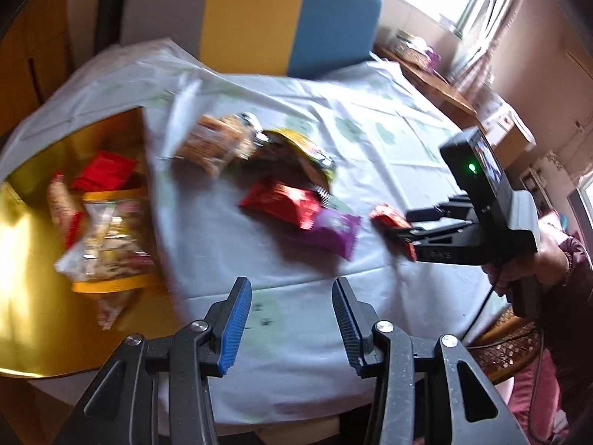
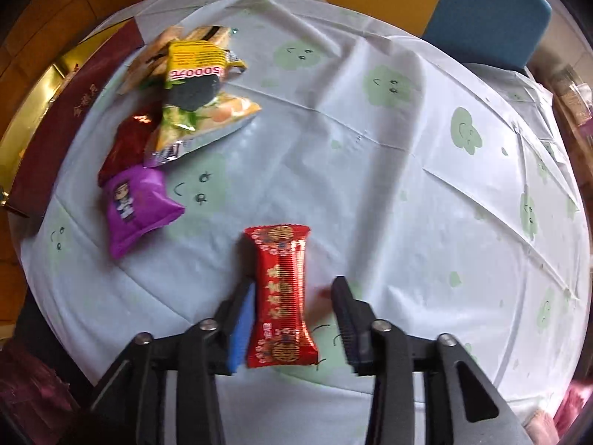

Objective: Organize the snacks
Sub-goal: 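Close the left tool on the purple character packet while the right tool reaches the red candy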

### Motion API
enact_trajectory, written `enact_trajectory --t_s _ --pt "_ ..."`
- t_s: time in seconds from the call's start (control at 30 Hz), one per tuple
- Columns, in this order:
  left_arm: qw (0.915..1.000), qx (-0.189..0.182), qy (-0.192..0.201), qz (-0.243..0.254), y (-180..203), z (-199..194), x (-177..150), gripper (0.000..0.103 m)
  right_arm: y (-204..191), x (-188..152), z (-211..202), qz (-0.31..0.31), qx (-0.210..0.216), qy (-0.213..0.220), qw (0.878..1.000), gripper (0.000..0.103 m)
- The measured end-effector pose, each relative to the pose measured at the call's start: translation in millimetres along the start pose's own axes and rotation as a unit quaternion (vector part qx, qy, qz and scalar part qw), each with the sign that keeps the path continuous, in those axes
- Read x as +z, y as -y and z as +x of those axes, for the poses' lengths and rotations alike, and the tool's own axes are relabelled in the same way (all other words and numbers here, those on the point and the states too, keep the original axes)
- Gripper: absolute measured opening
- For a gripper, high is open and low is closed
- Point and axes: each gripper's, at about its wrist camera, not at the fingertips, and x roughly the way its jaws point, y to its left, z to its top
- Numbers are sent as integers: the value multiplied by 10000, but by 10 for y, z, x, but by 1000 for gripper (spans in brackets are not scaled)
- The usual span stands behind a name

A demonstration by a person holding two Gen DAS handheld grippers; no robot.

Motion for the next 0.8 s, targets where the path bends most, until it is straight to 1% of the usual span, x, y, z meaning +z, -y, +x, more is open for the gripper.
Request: enact_trajectory --t_s 0.03,0.1,0.17,0.2,0.3,0.37,0.5,0.57,0.67,0.7,0.8 --pt "9999 -89 -94 -49 26 58 21 46 21 -3 0 30 12 -7 10000 47" --pt "9994 -177 -255 -170 76 180 60 46 79 3 7 141 -42 -40 9999 56" --pt "9985 -248 -392 -274 92 274 78 46 149 20 41 353 -166 -128 9992 77" --pt "9974 -346 -496 -382 101 350 101 46 196 29 50 462 -152 -185 9986 80" --pt "9929 -550 -725 -768 77 525 158 47 284 45 70 639 -34 -267 9976 81" --pt "9901 -646 -761 -985 48 599 201 49 302 34 67 655 -93 -282 9974 85" --pt "9833 -700 -824 -1465 4 732 296 51 384 104 81 831 -61 -305 9961 86" --pt "9810 -729 -840 -1592 -4 765 336 52 460 203 99 970 -3 -290 9949 86" --pt "9765 -718 -825 -1859 -8 826 393 54 641 259 23 1277 196 -139 9915 86" --pt "9731 -749 -837 -2014 -20 852 399 54 697 272 -18 1399 261 -54 9898 86" --pt "9666 -727 -859 -2302 -46 919 417 54 859 316 -193 1736 427 405 9831 86"
